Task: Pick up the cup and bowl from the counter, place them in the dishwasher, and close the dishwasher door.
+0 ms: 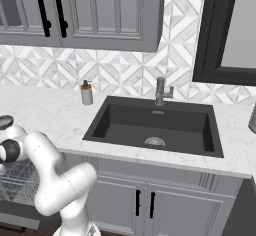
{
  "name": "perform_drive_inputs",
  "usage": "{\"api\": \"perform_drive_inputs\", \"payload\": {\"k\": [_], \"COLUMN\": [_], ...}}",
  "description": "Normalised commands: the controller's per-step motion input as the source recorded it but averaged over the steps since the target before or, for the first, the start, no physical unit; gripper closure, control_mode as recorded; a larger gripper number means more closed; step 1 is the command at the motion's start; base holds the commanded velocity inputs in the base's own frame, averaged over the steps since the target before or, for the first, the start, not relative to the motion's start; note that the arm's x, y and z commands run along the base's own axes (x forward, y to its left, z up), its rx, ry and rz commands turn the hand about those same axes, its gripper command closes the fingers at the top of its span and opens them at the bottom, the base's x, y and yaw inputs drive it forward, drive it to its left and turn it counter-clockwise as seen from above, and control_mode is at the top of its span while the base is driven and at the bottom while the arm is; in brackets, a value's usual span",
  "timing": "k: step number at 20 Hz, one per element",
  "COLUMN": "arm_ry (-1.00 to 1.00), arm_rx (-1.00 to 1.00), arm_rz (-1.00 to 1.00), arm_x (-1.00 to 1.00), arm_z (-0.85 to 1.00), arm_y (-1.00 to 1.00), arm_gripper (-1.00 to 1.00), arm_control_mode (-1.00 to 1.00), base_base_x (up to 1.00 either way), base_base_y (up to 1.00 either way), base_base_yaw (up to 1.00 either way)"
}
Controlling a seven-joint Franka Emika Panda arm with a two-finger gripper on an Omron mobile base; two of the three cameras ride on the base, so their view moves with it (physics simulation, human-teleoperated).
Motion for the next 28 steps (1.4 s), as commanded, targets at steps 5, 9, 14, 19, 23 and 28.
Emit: {"api": "perform_drive_inputs", "payload": {"k": [5,9,14,19,23,28], "arm_ry": [0.00,0.00,0.00,0.00,-0.03,-0.10], "arm_rx": [0.00,0.00,0.00,0.00,0.00,0.07], "arm_rz": [0.00,0.00,0.01,0.05,0.01,0.00], "arm_x": [0.00,0.00,-0.47,-0.85,-0.19,-0.24], "arm_z": [0.00,0.00,0.00,0.00,0.19,0.83], "arm_y": [0.00,0.00,0.00,0.00,0.00,-0.04], "arm_gripper": [-1.00,-1.00,-1.00,-1.00,-1.00,-1.00], "arm_control_mode": [-1.00,-1.00,-1.00,-1.00,-1.00,-1.00], "base_base_x": [0.00,0.00,0.00,0.00,0.00,0.00], "base_base_y": [0.00,0.00,0.00,0.00,0.00,0.00], "base_base_yaw": [0.00,0.00,0.00,0.00,0.00,0.00]}}
